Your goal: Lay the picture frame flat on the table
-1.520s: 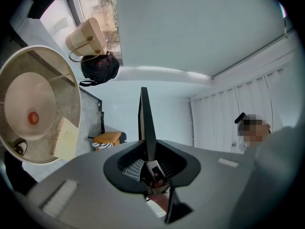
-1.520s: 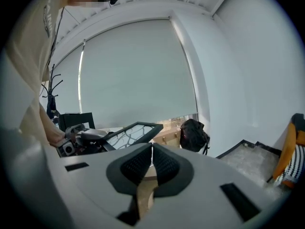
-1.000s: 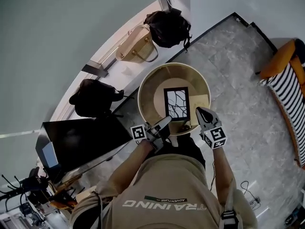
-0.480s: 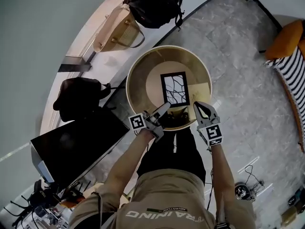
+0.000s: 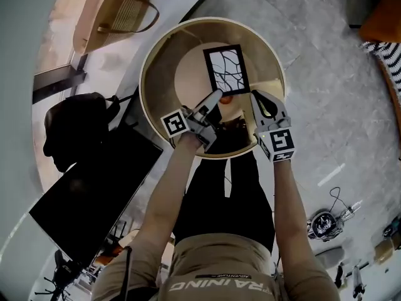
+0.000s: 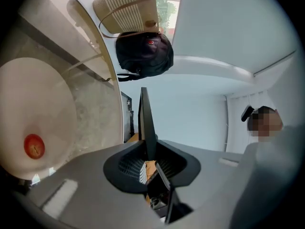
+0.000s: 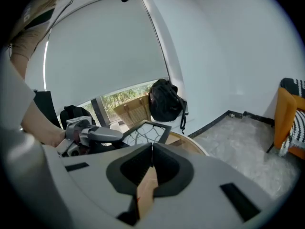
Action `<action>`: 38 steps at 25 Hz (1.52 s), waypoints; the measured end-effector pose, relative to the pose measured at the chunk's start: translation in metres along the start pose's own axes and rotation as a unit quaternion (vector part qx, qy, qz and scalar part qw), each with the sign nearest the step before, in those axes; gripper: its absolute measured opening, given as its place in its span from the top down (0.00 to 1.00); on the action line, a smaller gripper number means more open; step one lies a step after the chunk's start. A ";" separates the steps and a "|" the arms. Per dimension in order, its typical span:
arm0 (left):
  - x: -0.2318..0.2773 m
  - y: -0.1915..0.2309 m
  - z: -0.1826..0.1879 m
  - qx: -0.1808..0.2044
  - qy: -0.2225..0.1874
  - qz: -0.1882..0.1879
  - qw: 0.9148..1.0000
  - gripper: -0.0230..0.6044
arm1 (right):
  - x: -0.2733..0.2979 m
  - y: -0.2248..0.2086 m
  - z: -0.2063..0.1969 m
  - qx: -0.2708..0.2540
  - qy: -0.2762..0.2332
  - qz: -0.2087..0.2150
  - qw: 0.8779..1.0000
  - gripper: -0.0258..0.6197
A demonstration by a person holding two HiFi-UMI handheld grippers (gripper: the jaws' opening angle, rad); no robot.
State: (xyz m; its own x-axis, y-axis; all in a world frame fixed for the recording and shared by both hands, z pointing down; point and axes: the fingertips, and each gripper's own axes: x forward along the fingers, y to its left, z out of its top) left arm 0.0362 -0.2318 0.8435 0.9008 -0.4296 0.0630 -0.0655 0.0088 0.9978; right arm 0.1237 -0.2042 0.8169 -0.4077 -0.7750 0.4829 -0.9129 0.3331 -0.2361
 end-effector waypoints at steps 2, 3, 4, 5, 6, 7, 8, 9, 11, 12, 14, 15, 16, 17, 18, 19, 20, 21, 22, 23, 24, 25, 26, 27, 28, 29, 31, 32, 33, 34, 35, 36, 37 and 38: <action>0.008 0.021 0.003 -0.008 0.003 0.016 1.000 0.84 | 0.011 -0.008 -0.011 0.001 0.006 -0.001 1.000 0.95; 0.011 0.029 0.005 -0.013 0.002 0.023 1.000 0.84 | 0.015 -0.012 -0.016 0.003 0.009 -0.001 1.000 0.95; 0.013 0.037 0.008 -0.017 0.000 0.029 0.999 0.84 | 0.017 -0.015 -0.021 0.006 0.014 -0.003 1.000 0.95; 0.016 0.042 0.010 -0.020 -0.002 0.033 0.999 0.84 | 0.019 -0.018 -0.025 0.010 0.018 -0.004 1.000 0.95; 0.018 0.047 0.013 -0.022 -0.002 0.035 0.999 0.84 | 0.019 -0.021 -0.030 0.015 0.023 -0.006 1.000 0.95; 0.021 0.051 0.014 -0.022 -0.002 0.038 0.999 0.84 | 0.019 -0.024 -0.035 0.020 0.029 -0.006 0.999 0.95; 0.023 0.056 0.016 -0.022 0.000 0.042 0.999 0.84 | 0.019 -0.026 -0.039 0.025 0.035 -0.006 0.999 0.95; 0.026 0.060 0.018 -0.021 0.001 0.046 0.999 0.84 | 0.020 -0.028 -0.042 0.029 0.040 -0.006 0.999 0.95; 0.032 0.068 0.022 -0.022 0.001 0.057 0.998 0.84 | 0.021 -0.030 -0.044 0.034 0.046 -0.005 0.998 0.95; 0.034 0.071 0.023 -0.023 -0.001 0.063 0.998 0.84 | 0.021 -0.031 -0.045 0.035 0.049 -0.003 0.998 0.95; 0.036 0.075 0.025 -0.028 -0.008 0.069 0.997 0.84 | 0.024 -0.031 -0.048 0.033 0.052 0.000 0.998 0.95; 0.037 0.077 0.025 -0.029 -0.010 0.071 0.997 0.84 | 0.025 -0.031 -0.048 0.032 0.049 0.002 0.998 0.95; 0.038 0.078 0.025 -0.027 -0.009 0.075 0.997 0.84 | 0.027 -0.032 -0.048 0.032 0.047 0.004 0.998 0.95; 0.039 0.081 0.024 -0.020 -0.005 0.082 0.996 0.84 | 0.030 -0.032 -0.049 0.033 0.046 0.007 0.998 0.95; 0.040 0.085 0.024 -0.008 0.002 0.094 0.996 0.84 | 0.032 -0.032 -0.048 0.033 0.045 0.009 0.998 0.95; 0.039 0.090 0.023 0.007 0.010 0.111 0.994 0.84 | 0.035 -0.032 -0.049 0.033 0.045 0.011 0.998 0.95; 0.038 0.094 0.021 0.020 0.016 0.129 0.991 0.84 | 0.037 -0.031 -0.050 0.033 0.047 0.014 0.998 0.95; 0.038 0.097 0.021 0.031 0.020 0.146 0.989 0.84 | 0.039 -0.030 -0.051 0.034 0.052 0.017 0.998 0.95; 0.037 0.099 0.020 0.042 0.020 0.160 0.986 0.84 | 0.041 -0.030 -0.052 0.035 0.055 0.020 0.998 0.95; 0.037 0.100 0.020 0.054 0.020 0.173 0.983 0.83 | 0.042 -0.029 -0.052 0.036 0.057 0.021 0.997 0.95; 0.037 0.100 0.021 0.067 0.019 0.185 0.980 0.82 | 0.044 -0.029 -0.052 0.038 0.058 0.022 0.997 0.95; 0.037 0.101 0.022 0.083 0.019 0.198 0.976 0.78 | 0.046 -0.030 -0.051 0.041 0.054 0.021 0.997 0.95; 0.037 0.102 0.022 0.102 0.022 0.214 0.971 0.74 | 0.047 -0.030 -0.049 0.045 0.049 0.020 0.998 0.95; 0.035 0.103 0.021 0.123 0.027 0.232 0.964 0.71 | 0.048 -0.030 -0.048 0.048 0.044 0.019 0.998 0.95; 0.034 0.104 0.020 0.145 0.034 0.252 0.956 0.69 | 0.048 -0.029 -0.047 0.051 0.041 0.019 0.998 0.95; 0.032 0.104 0.017 0.166 0.042 0.268 0.948 0.68 | 0.048 -0.027 -0.047 0.052 0.040 0.020 0.998 0.95; 0.031 0.103 0.013 0.203 0.053 0.292 0.933 0.65 | 0.047 -0.023 -0.047 0.049 0.041 0.025 0.998 0.95; 0.031 0.101 0.012 0.219 0.055 0.302 0.926 0.65 | 0.047 -0.022 -0.047 0.048 0.042 0.026 0.998 0.95; 0.029 0.101 0.012 0.237 0.055 0.313 0.918 0.64 | 0.046 -0.020 -0.046 0.047 0.042 0.028 0.998 0.95; 0.026 0.100 0.013 0.254 0.054 0.324 0.910 0.63 | 0.046 -0.019 -0.046 0.047 0.042 0.029 0.998 0.95; 0.024 0.100 0.015 0.269 0.053 0.334 0.902 0.63 | 0.045 -0.017 -0.046 0.046 0.041 0.029 0.998 0.95; 0.021 0.100 0.015 0.280 0.052 0.341 0.896 0.62 | 0.044 -0.016 -0.047 0.045 0.042 0.031 0.998 0.95; 0.020 0.099 0.016 0.287 0.051 0.344 0.893 0.62 | 0.043 -0.014 -0.047 0.044 0.043 0.032 0.998 0.95; 0.019 0.098 0.015 0.291 0.050 0.343 0.892 0.62 | 0.042 -0.013 -0.048 0.043 0.046 0.033 0.997 0.95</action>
State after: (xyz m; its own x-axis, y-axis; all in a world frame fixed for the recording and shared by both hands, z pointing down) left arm 0.0404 -0.2531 0.9420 0.5951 -0.4200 0.6852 -0.8013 -0.2442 0.5462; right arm 0.1176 -0.2148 0.8807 -0.4713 -0.6993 0.5375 -0.8800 0.3319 -0.3398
